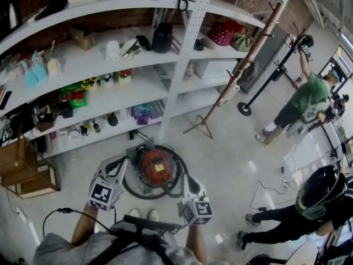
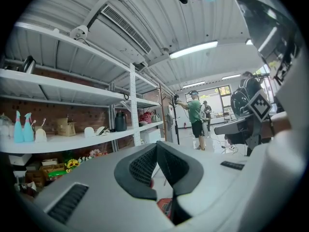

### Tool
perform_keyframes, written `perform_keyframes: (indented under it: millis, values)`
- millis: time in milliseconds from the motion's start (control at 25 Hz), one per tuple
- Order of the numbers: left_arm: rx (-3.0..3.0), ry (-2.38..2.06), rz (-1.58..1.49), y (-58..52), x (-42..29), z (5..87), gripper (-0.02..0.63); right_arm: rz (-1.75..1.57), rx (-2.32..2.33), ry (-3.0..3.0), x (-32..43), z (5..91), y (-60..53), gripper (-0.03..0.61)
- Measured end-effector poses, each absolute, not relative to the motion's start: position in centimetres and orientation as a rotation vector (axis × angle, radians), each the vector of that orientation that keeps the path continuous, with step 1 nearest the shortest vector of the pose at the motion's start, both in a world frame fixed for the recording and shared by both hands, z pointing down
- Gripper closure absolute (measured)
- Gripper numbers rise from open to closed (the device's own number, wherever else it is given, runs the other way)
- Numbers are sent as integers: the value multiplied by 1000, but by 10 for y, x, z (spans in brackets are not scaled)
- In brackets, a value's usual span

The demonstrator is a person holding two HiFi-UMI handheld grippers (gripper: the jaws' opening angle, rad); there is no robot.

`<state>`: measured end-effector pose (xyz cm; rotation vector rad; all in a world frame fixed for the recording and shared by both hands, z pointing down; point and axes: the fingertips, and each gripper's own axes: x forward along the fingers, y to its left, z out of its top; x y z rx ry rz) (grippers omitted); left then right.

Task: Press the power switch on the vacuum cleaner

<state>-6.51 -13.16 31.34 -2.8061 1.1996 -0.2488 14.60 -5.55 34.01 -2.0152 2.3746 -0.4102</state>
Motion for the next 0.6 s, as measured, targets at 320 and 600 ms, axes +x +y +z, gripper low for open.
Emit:
perform_keyframes:
  millis: [320,600]
  values:
    - [-2797,1203,-234,-135,-63,309,606,-405,-1999,2373,145,343,-57,566]
    - [-2771,1166,-255,-131,-59,313,606,-403,-1992,2380,146,342,-55,566]
